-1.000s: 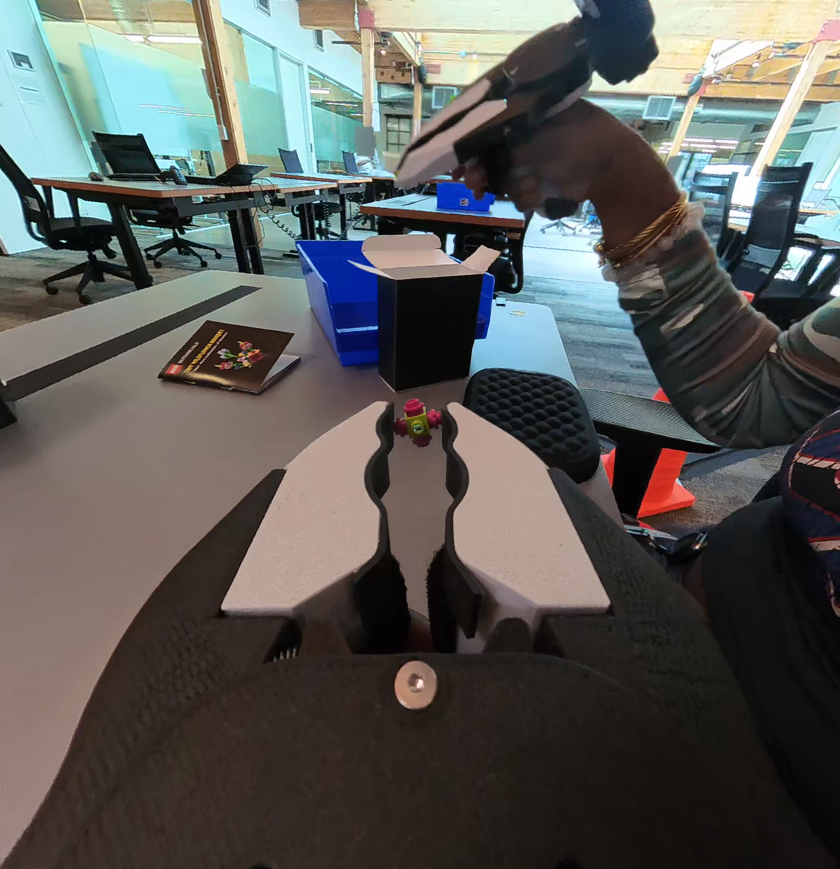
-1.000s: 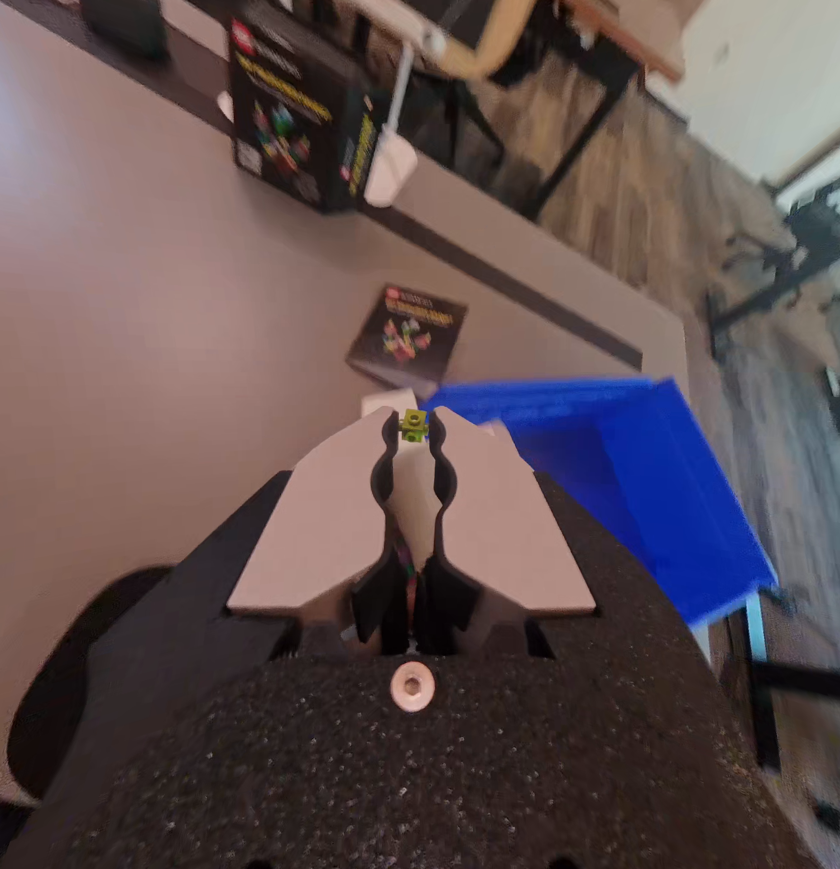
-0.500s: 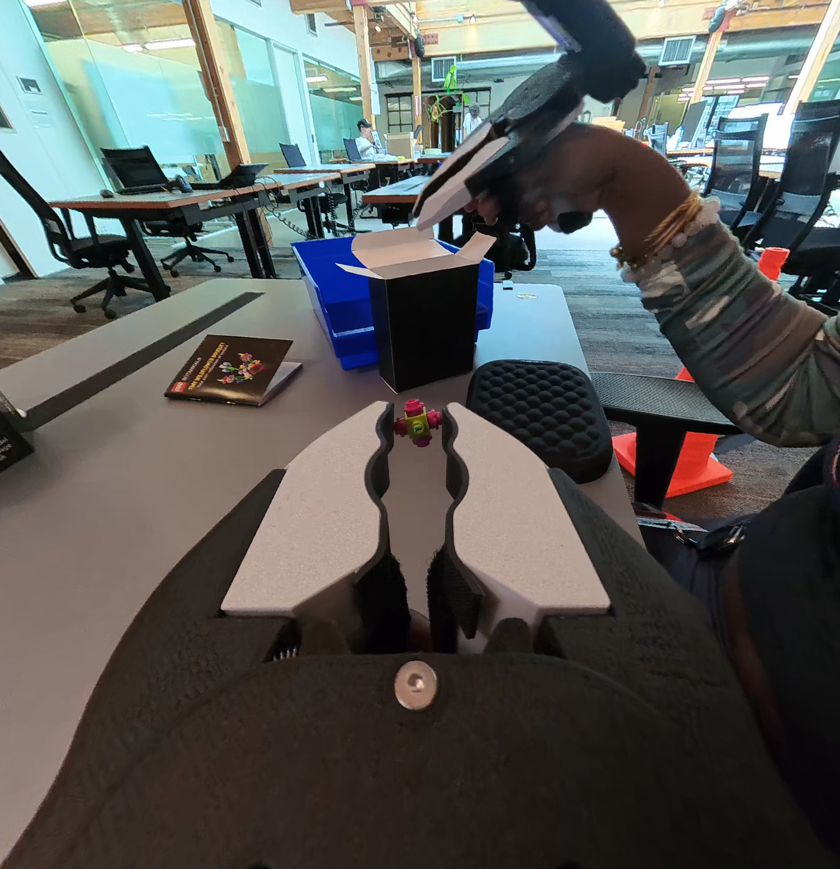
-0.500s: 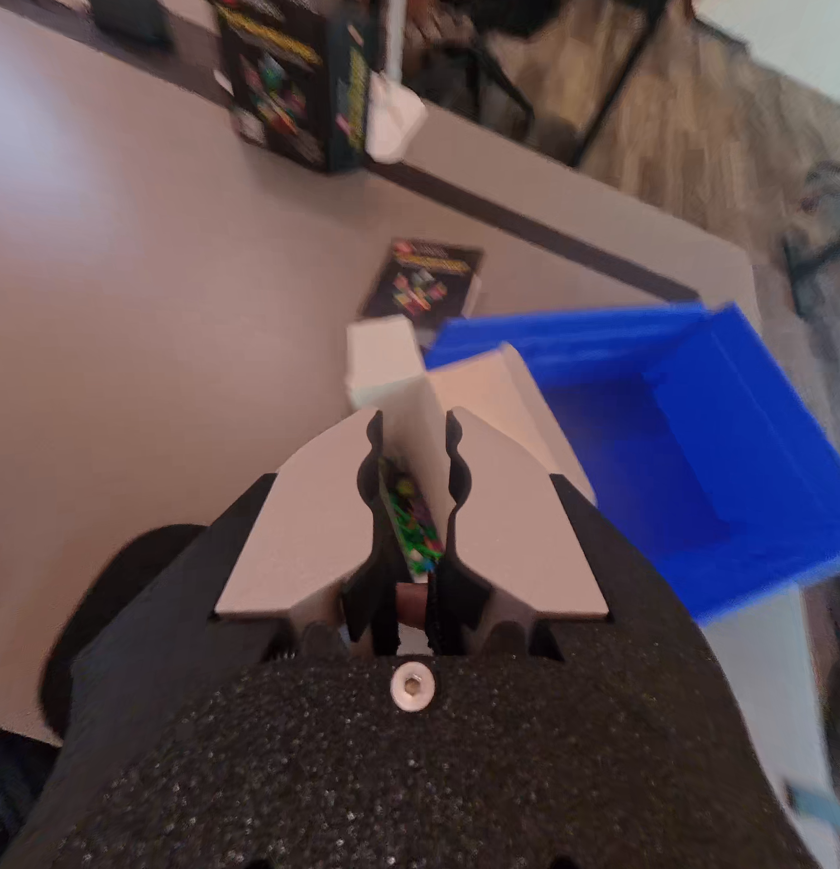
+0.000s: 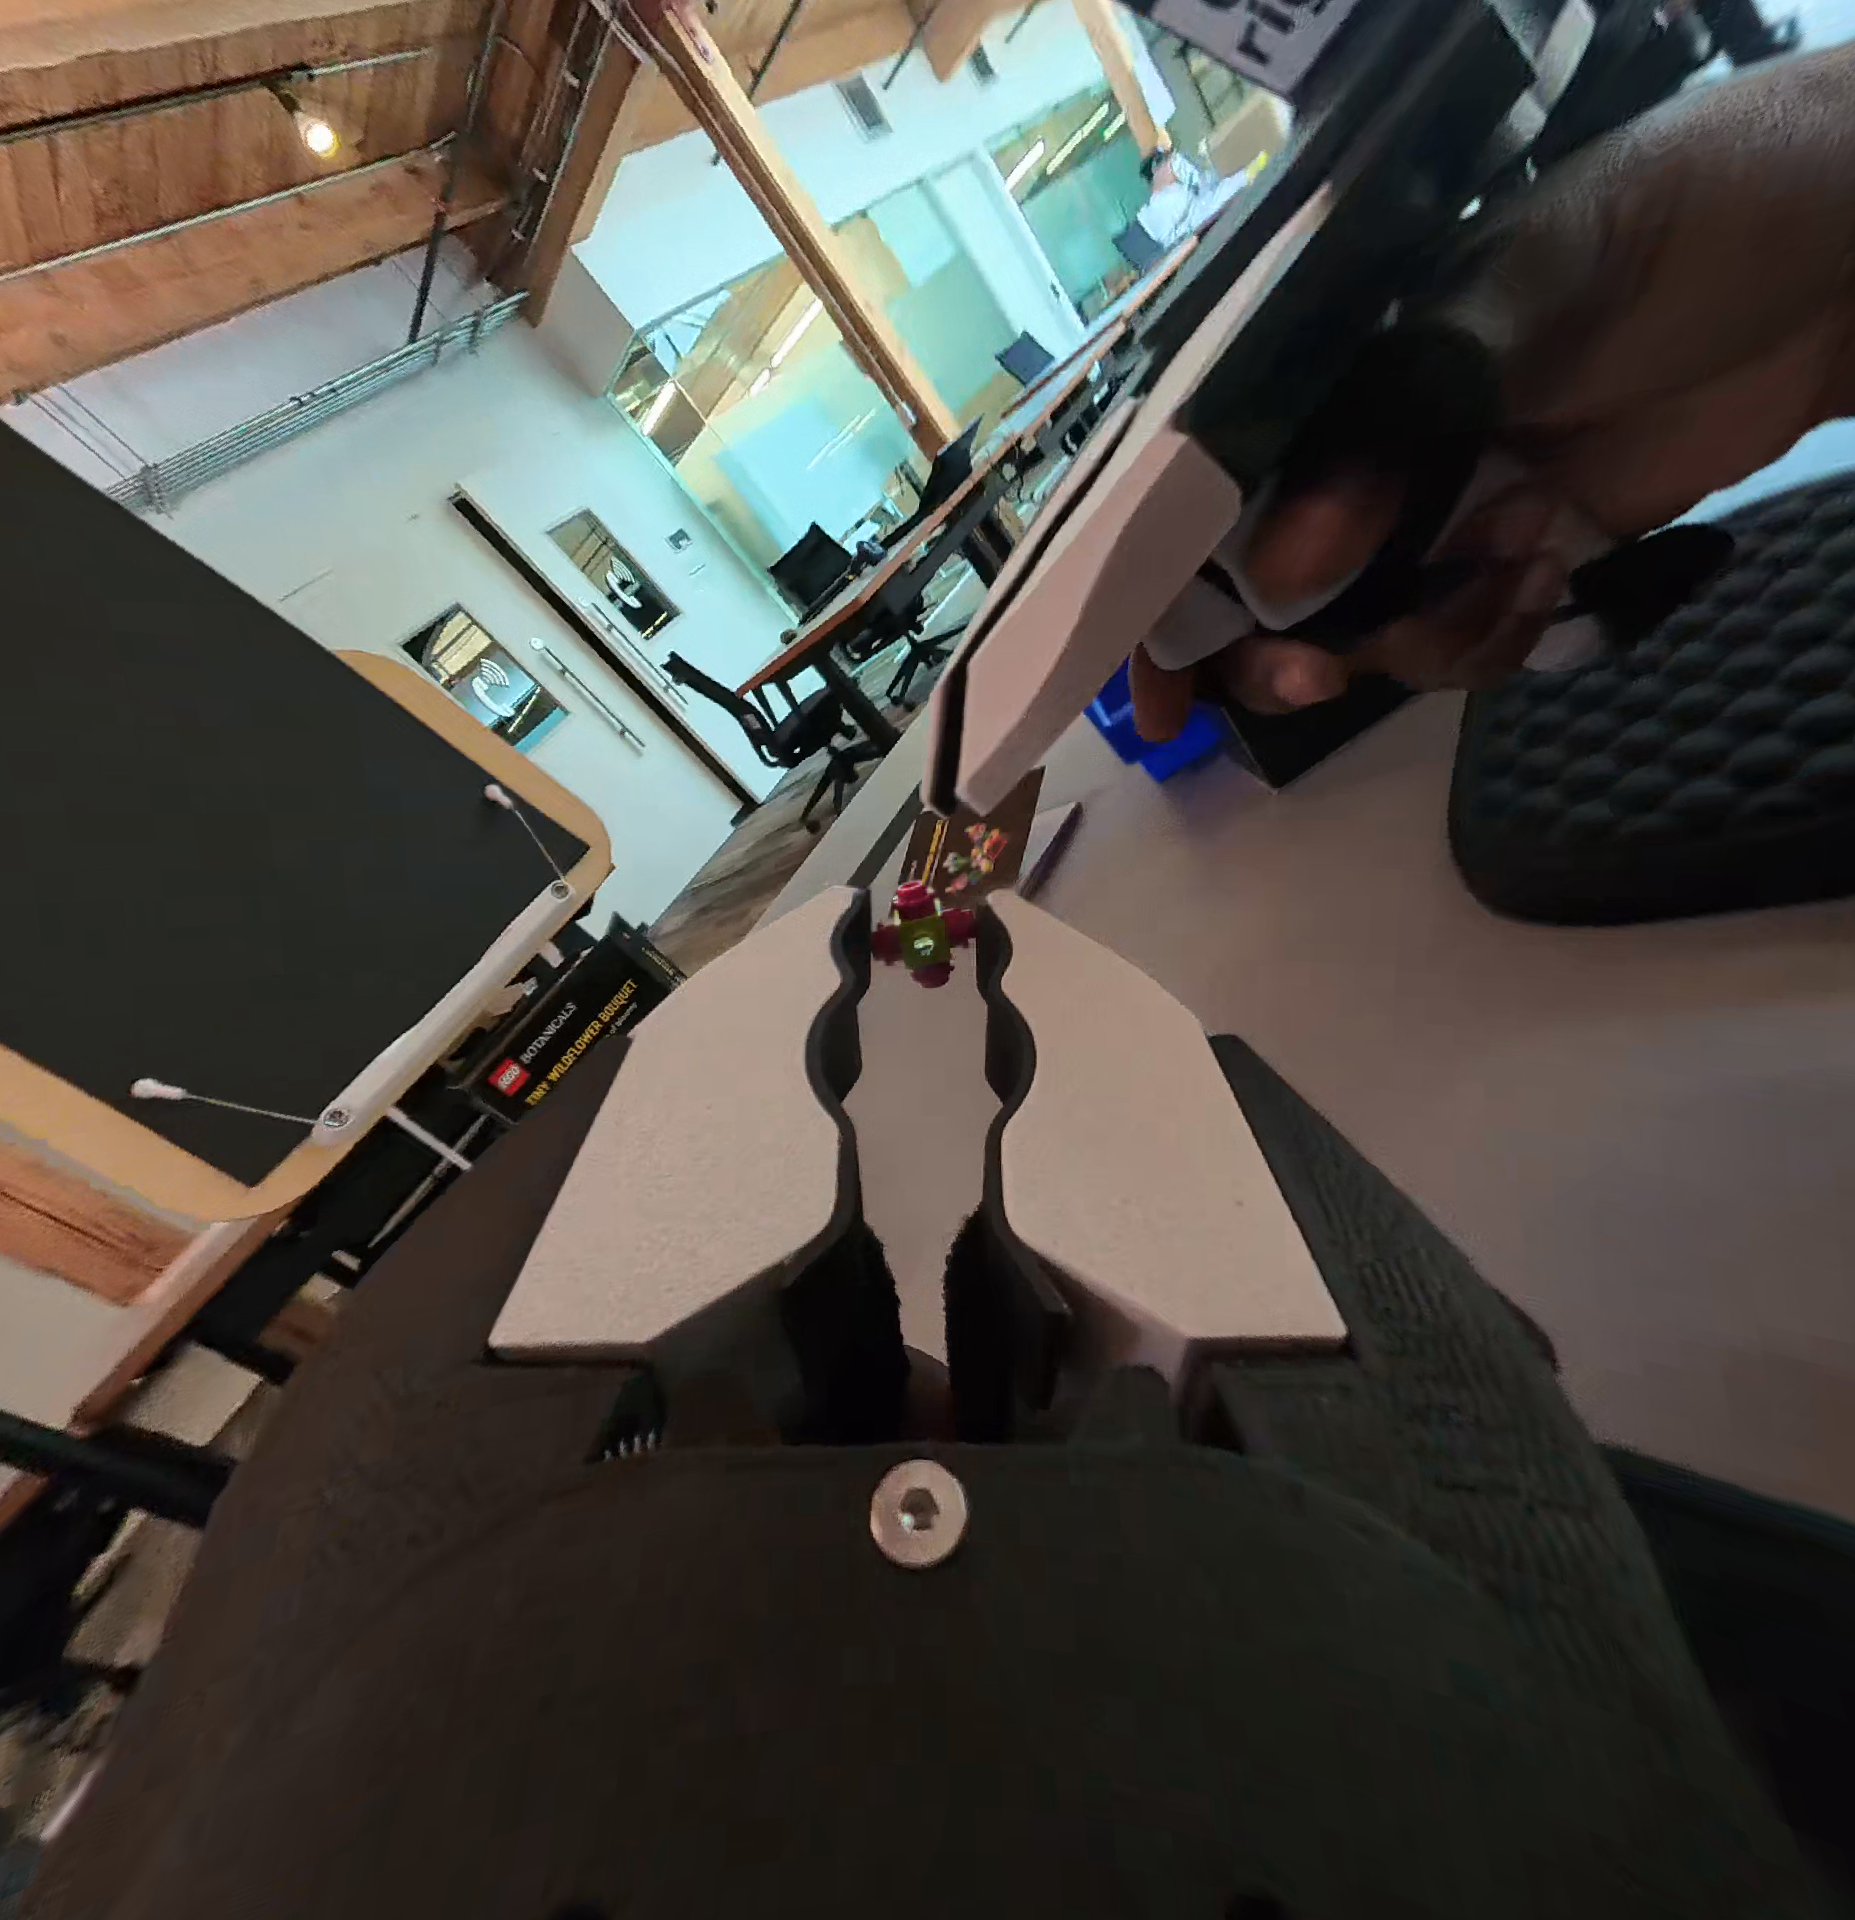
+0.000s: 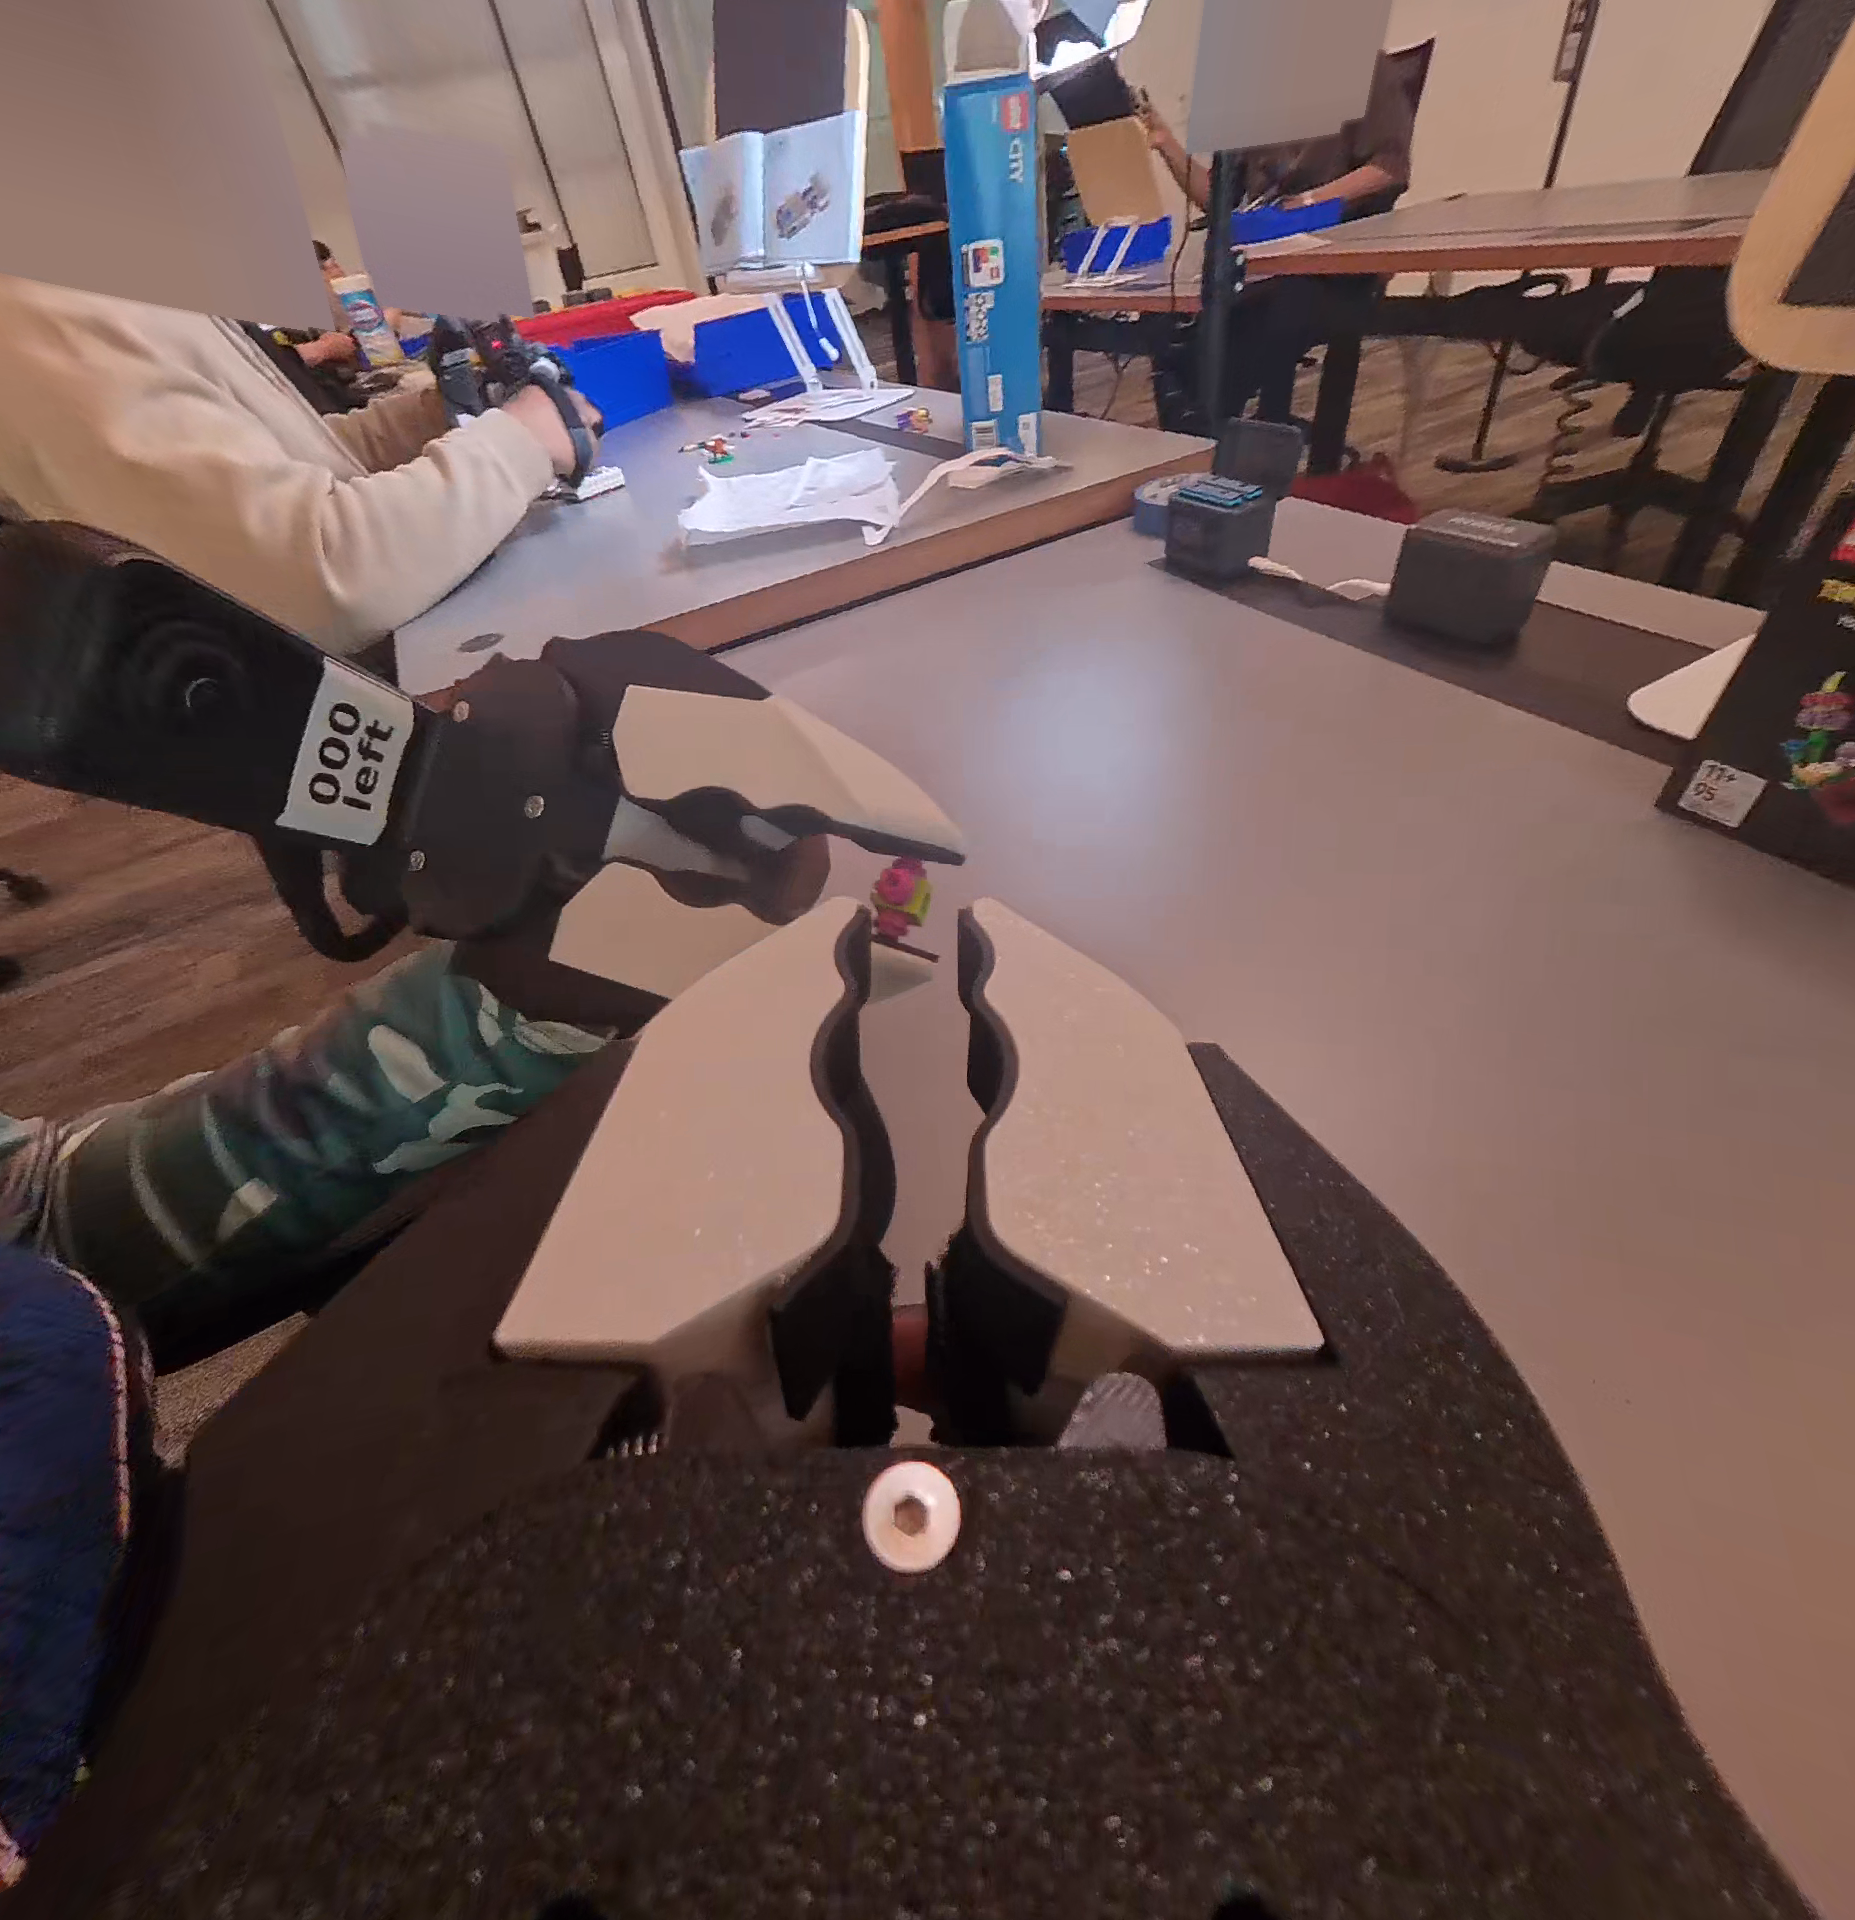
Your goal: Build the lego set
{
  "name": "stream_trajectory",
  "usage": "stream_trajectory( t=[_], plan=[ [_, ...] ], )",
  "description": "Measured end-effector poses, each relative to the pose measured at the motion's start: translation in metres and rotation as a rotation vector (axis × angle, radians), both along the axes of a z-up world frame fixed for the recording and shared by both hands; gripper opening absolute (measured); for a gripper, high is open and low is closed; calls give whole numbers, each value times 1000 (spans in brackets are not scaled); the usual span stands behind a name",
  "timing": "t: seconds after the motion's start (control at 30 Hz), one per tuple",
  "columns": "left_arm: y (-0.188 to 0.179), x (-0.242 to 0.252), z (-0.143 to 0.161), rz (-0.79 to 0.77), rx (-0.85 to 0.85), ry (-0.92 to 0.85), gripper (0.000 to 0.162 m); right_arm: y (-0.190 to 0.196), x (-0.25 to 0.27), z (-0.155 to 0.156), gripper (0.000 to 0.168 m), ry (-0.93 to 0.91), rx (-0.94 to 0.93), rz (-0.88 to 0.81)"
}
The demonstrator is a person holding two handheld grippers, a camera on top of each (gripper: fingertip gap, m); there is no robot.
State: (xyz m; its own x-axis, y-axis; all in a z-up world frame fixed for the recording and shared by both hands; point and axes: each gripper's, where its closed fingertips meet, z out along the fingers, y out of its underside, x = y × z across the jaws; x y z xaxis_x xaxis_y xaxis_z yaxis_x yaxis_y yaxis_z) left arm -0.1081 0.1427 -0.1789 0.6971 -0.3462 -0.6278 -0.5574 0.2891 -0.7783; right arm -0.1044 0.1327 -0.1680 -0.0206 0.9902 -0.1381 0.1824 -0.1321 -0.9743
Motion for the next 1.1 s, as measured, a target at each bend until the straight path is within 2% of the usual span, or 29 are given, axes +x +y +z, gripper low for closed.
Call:
stream_trajectory(
  t=[0.27, 0.37, 0.53, 0.67, 0.87, 0.97, 1.1],
  plan=[
    [5, 6, -8, 42, -2, 119, 19, -2, -10, -13, 14, -56, 53, -7],
    [6, 7, -10, 58, 1, 148, 19, 1, -9, -14, 7, -62, 82, -11],
    [7, 7, -8, 51, -4, 107, 19, 1, -9, -12, 7, -40, 132, -16],
    [9, 5, -7, 60, -25, 70, 27, 3, -7, -7, 7, -3, 164, -37],
    [9, 6, -6, 73, -30, 78, 19, 0, -7, -4, 6, 18, 209, -38],
    [8, 8, -7, 52, -82, 33, 18, -1, -5, -4, 6, 29, 340, -49],
    [8, 11, -10, 37, -139, -3, 18, -1, -4, -5, 6, -17, 616, -102]
  ],
)
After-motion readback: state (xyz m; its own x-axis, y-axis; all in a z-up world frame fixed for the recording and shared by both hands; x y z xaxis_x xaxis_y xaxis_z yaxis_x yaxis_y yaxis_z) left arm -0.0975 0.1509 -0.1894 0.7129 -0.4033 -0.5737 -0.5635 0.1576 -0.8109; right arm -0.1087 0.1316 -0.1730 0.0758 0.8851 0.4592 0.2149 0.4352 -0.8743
